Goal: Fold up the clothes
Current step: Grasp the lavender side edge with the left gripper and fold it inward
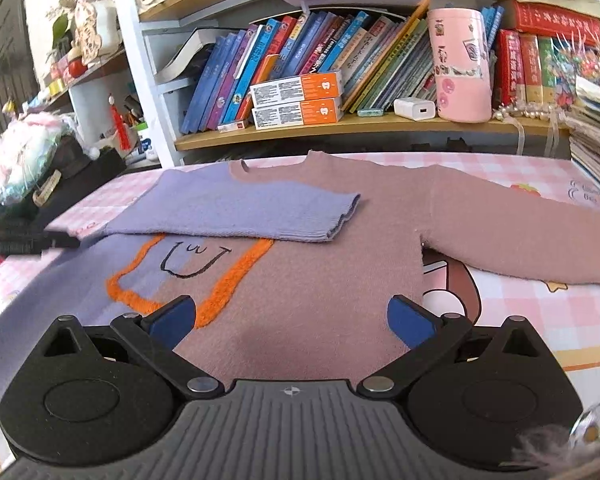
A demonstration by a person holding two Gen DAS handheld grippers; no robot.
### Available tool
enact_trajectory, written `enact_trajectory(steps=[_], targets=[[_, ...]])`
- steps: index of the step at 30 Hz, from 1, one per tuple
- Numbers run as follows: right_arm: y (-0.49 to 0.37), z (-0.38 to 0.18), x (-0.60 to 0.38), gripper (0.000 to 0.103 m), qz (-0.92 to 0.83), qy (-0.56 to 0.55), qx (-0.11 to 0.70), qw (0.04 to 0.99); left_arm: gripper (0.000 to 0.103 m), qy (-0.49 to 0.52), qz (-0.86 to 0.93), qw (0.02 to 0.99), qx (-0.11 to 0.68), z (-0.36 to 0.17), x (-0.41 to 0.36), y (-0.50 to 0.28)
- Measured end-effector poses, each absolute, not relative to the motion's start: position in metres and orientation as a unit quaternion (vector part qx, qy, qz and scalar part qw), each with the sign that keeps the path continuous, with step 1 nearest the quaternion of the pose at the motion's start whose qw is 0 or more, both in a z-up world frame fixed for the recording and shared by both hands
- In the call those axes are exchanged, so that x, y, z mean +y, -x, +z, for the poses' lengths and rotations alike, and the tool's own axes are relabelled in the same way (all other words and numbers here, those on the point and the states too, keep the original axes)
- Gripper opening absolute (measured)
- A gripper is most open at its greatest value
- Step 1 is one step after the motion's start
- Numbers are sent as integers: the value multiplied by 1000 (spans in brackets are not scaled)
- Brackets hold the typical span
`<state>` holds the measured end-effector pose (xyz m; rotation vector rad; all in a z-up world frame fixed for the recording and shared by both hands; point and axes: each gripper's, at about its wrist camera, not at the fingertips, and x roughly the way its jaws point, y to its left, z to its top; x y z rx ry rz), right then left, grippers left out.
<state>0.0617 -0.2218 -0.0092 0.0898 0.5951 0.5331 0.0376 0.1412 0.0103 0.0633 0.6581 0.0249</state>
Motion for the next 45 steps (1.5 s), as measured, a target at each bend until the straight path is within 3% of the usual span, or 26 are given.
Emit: enact_trajectory(steps=[3, 12, 13, 16, 18, 20, 24, 26, 29, 45], targets=[[-64, -10, -227, 103, 258, -61, 293, 918, 35, -25, 14, 948, 317, 7, 150, -39], [-63, -9, -236, 100, 233, -80, 284, 927, 36, 24, 0, 949, 315, -7, 171, -46], [-62, -9, -236, 97, 228, -80, 282, 929, 35, 31, -5, 949, 313, -8, 173, -46], [-59, -9, -236, 72, 205, -70, 284, 934, 28, 51, -24, 949, 309, -8, 180, -45], [-56, -10, -237, 61, 187, -64, 289, 937, 10, 67, -39, 948, 307, -10, 184, -44], [-53, -11, -239, 53, 170, -59, 296, 938, 5, 78, -48, 948, 305, -11, 189, -43], [-46, -14, -237, 40, 148, -35, 311, 938, 4, 111, -63, 947, 293, -11, 204, -42], [-44, -12, -233, 28, 146, -25, 318, 937, 4, 126, -71, 947, 287, -10, 212, -41], [-47, -11, -223, 21, 154, -19, 326, 933, 4, 125, -72, 948, 283, -8, 218, -40], [-46, -8, -141, 18, 201, 39, 334, 920, 4, 139, -42, 950, 277, -5, 279, -18]])
